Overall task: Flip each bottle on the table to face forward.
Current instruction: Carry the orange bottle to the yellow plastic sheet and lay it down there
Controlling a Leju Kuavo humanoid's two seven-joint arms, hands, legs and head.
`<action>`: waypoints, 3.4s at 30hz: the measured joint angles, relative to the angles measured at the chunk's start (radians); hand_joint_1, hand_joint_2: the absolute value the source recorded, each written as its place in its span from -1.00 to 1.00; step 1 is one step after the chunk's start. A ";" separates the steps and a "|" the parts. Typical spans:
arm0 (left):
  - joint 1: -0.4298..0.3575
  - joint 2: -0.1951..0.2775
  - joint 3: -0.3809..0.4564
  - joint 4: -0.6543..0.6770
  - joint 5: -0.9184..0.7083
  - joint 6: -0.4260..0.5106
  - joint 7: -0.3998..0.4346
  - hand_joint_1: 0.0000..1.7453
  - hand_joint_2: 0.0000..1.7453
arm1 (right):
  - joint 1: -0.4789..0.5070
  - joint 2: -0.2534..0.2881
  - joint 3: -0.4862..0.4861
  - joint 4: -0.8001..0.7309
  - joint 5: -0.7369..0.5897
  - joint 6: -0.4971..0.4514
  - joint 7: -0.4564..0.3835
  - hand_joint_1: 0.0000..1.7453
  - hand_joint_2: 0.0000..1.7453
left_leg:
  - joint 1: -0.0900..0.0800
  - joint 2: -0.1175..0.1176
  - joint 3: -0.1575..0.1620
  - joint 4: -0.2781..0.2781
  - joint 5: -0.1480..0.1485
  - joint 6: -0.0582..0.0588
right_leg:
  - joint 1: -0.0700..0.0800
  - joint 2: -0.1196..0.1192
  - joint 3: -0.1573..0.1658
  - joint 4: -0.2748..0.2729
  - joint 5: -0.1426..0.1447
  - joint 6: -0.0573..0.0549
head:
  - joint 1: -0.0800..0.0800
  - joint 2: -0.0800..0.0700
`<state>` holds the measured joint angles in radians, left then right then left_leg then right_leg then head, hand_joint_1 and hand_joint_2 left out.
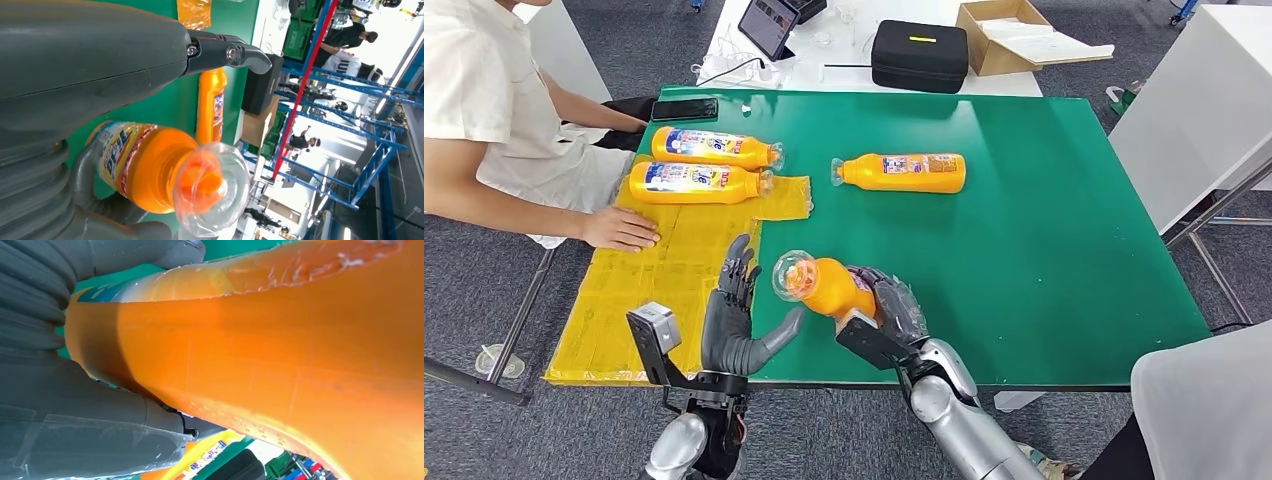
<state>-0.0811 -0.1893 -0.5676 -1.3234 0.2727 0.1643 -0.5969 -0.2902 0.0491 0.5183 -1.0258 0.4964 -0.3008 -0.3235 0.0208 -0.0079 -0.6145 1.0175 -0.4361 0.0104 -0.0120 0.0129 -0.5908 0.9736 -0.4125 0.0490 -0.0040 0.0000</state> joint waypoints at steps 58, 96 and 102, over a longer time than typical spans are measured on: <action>-0.072 -0.051 0.029 0.093 0.288 -0.111 0.123 -1.00 1.00 | -0.081 0.049 0.079 0.043 0.063 -0.097 0.019 1.00 1.00 | 0.000 0.000 0.000 0.000 0.000 0.000 | 0.000 0.000 0.000 0.000 0.000 0.000 | 0.000 0.000; -0.136 -0.069 0.033 0.126 0.182 -0.083 0.006 1.00 1.00 | -0.107 0.090 0.088 0.107 0.018 -0.086 -0.019 1.00 1.00 | 0.000 0.000 0.000 0.000 0.001 -0.001 | 0.000 0.000 0.000 0.001 0.000 0.000 | 0.000 0.000; -0.141 -0.069 0.034 0.145 0.189 -0.097 0.008 1.00 1.00 | -0.107 0.090 0.086 0.112 0.008 -0.080 -0.025 1.00 1.00 | 0.000 0.000 0.000 0.000 0.001 -0.001 | 0.000 0.000 0.000 0.001 0.000 0.000 | 0.000 0.000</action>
<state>-0.2216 -0.2583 -0.5337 -1.1785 0.4612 0.0673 -0.5890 -0.3969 0.1389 0.6047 -0.9138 0.5045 -0.3809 -0.3490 0.0209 -0.0081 -0.6150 1.0175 -0.4352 0.0093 -0.0118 0.0128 -0.5911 0.9742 -0.4124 0.0490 -0.0042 0.0001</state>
